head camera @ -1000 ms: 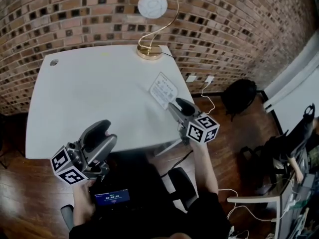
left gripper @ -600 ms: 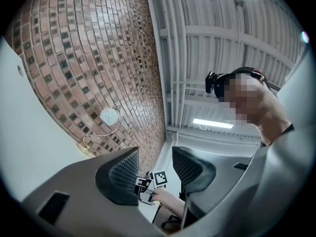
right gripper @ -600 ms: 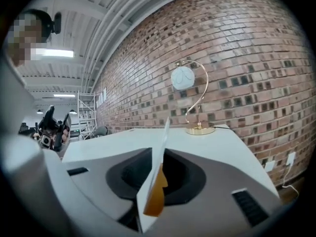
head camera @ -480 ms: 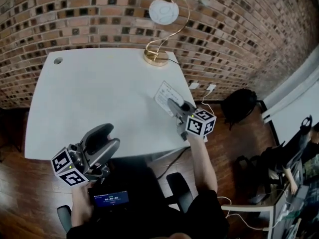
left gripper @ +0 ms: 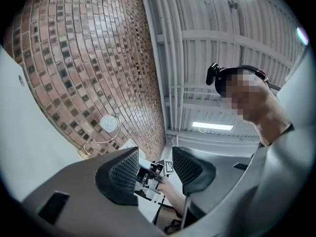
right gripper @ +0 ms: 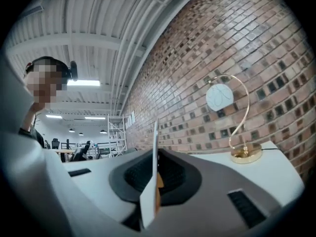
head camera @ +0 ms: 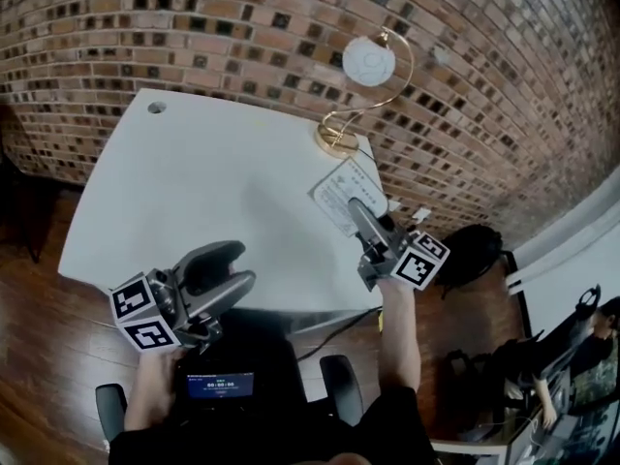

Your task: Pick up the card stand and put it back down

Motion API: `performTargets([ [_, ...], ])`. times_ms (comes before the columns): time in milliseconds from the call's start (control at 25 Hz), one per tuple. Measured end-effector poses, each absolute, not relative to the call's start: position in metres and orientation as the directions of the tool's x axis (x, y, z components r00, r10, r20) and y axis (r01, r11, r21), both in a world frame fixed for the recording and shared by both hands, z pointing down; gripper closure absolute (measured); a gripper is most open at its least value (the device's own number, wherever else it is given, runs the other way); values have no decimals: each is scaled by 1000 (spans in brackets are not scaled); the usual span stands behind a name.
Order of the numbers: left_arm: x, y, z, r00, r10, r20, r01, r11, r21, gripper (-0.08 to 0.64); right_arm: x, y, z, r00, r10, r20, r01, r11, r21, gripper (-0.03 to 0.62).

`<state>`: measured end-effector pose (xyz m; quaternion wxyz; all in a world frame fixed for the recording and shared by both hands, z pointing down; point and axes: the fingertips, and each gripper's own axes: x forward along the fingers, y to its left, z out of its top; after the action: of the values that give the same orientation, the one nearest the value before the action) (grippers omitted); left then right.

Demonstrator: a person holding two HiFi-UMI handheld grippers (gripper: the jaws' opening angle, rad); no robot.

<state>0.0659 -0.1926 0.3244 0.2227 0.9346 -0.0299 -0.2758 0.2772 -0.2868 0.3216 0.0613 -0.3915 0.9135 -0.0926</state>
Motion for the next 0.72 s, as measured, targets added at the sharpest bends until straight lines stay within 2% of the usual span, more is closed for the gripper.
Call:
performTargets([
  [280,35,-186,309,805,-203,-558,47,-915,401,354,222,-290,285,-767,-639,-57,-624,764,-162,563],
  [720,-7,-185,294,763,-246,-598,-24,-935,355,353,174,-310,267,-837,-543,-62,-525,830,-188,563],
])
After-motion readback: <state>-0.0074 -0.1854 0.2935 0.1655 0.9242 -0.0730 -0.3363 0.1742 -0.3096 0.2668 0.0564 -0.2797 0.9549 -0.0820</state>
